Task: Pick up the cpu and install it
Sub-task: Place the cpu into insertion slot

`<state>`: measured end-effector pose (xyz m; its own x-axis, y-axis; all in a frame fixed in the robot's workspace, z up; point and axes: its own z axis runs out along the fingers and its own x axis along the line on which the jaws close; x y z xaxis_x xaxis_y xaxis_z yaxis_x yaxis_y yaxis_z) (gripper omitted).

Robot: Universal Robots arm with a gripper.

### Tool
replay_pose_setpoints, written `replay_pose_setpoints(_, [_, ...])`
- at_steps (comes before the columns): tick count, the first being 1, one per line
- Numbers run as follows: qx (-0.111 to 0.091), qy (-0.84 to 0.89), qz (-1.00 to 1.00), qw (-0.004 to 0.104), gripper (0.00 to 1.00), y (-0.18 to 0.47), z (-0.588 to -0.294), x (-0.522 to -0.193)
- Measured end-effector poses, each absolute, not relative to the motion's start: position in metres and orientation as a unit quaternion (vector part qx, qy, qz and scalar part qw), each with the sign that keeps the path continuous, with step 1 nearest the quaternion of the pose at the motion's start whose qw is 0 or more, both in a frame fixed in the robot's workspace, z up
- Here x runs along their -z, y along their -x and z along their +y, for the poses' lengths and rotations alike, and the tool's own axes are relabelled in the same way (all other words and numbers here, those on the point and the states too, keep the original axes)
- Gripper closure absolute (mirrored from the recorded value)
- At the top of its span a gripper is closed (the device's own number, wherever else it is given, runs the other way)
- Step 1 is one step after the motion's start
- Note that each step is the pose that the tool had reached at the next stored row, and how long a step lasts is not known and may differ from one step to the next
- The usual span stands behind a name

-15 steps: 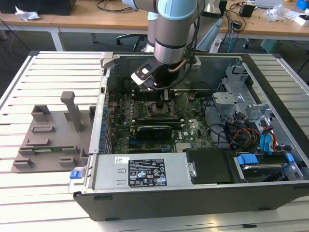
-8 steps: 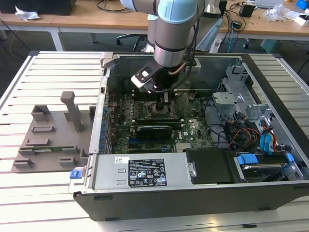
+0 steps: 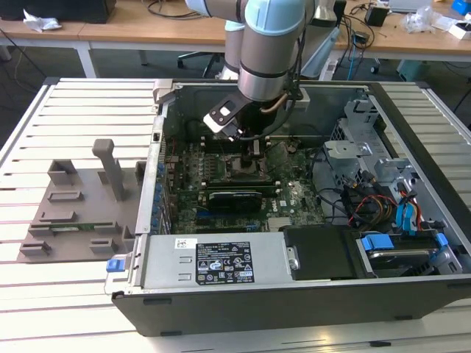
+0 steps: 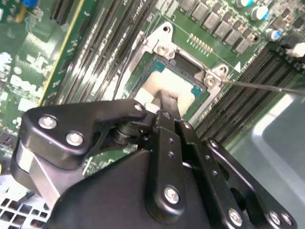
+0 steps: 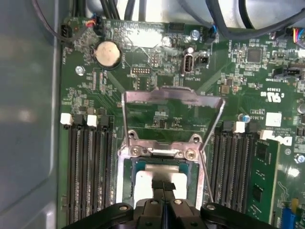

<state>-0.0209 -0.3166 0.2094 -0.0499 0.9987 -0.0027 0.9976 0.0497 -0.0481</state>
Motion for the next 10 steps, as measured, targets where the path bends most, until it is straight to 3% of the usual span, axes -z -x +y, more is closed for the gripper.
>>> replay_pose_setpoints(10, [-0.019,0.689,-0.724,0.016,0.89,0.021,-0.317,-0.249])
